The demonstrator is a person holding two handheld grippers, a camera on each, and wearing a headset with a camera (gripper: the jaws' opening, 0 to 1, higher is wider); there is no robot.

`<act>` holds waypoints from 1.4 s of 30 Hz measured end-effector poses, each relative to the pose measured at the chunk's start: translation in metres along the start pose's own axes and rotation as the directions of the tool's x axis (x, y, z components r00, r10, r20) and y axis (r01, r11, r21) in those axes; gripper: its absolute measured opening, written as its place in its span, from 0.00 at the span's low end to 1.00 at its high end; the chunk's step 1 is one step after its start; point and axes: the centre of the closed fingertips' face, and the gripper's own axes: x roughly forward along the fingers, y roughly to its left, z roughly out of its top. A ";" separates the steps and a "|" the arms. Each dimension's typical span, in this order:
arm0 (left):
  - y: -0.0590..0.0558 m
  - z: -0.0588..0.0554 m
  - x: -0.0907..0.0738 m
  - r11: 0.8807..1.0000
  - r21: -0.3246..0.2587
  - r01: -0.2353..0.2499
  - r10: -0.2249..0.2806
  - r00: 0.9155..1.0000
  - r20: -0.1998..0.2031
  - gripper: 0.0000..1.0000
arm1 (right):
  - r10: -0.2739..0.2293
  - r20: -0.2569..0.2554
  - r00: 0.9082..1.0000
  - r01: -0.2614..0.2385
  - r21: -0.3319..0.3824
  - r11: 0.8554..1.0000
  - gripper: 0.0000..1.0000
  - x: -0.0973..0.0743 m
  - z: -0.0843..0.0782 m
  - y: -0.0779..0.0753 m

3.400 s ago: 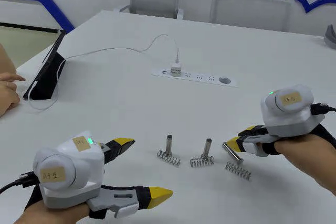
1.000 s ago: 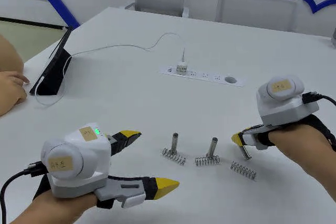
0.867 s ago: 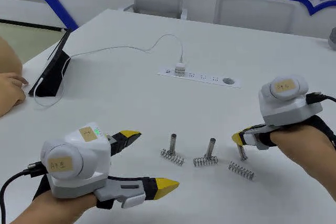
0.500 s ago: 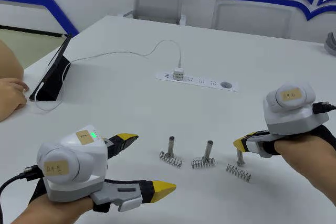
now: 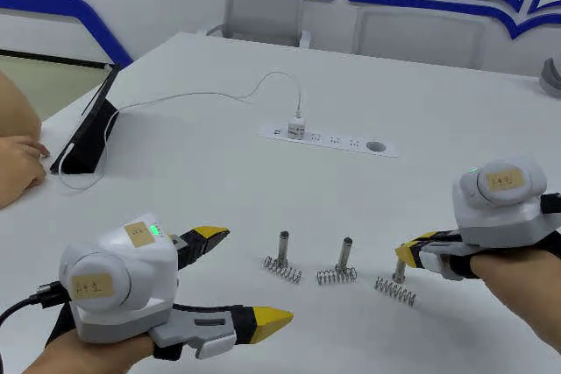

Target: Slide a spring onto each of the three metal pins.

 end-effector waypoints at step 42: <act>-0.004 0.001 0.001 1.000 0.010 0.011 -0.011 1.000 0.009 0.82 | 0.034 0.070 0.997 -0.031 -0.049 0.998 0.20 -0.023 -0.005 0.001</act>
